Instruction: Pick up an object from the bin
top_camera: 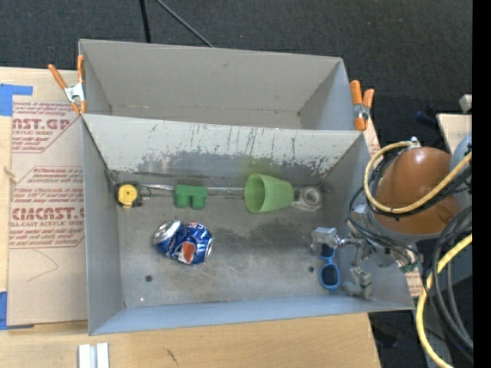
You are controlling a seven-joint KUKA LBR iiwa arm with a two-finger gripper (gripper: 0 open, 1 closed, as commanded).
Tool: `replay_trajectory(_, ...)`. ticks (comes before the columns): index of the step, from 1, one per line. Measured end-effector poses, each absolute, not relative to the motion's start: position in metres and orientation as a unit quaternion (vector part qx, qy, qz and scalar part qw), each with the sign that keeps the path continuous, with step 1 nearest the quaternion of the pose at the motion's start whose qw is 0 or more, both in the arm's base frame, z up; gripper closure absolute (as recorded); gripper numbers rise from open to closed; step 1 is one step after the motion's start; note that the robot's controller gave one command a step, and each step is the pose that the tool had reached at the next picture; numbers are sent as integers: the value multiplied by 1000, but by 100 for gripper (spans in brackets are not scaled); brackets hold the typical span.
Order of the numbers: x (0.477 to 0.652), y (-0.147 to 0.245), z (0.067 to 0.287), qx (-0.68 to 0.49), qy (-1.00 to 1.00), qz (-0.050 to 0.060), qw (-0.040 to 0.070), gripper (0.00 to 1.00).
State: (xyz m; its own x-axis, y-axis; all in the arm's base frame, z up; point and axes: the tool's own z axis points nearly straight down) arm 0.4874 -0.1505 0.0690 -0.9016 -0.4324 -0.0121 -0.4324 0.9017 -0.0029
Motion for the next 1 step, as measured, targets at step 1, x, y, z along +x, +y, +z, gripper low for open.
replay_trajectory(1, 489, -151, 72, -222, 975, -2, 8, 100)
